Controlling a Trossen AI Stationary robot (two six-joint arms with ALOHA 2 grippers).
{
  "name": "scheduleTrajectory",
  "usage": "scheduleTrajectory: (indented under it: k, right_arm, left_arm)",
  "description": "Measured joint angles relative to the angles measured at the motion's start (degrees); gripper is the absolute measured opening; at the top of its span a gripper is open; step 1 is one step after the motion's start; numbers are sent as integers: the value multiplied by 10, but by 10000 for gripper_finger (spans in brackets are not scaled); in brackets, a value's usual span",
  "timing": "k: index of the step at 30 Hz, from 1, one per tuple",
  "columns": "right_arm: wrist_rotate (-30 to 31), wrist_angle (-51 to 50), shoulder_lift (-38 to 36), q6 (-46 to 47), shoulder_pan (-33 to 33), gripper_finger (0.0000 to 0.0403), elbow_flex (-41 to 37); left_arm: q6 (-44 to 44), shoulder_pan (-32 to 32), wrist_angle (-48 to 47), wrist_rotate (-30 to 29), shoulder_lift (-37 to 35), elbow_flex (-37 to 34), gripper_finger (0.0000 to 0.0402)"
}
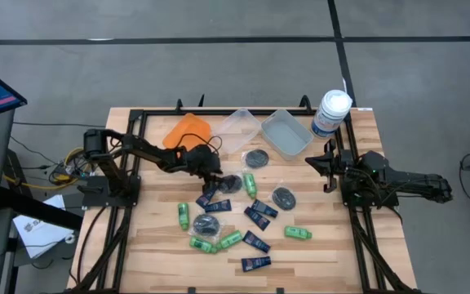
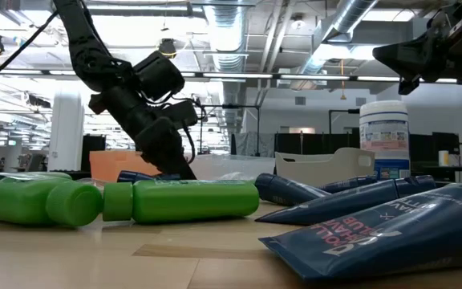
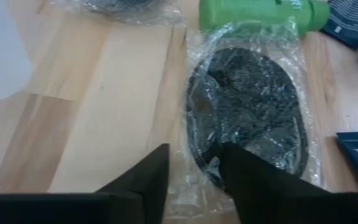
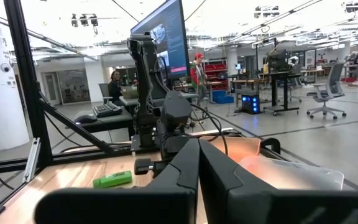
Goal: Pick & Place Travel size toiletries
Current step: Put the hairbrush into the orange bin
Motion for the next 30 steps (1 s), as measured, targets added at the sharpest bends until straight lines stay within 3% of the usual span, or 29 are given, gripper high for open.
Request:
scheduleTrajectory:
  k: [9, 19, 25, 30]
  right_arm:
    - [0, 0, 0, -4, 0, 0, 0]
    - [0, 0, 0, -4, 0, 0, 0]
    - [2, -2, 0, -4, 0, 0, 0]
    - [2, -2, 0, -4, 0, 0, 0]
  left_arm:
    - [0, 0, -4, 2, 1, -1, 9]
    - [-18, 0, -10, -11, -33, -5, 1]
    - [-36, 0, -3, -14, -102, -4, 0]
    - [-62, 0, 2, -71, -174, -3, 0]
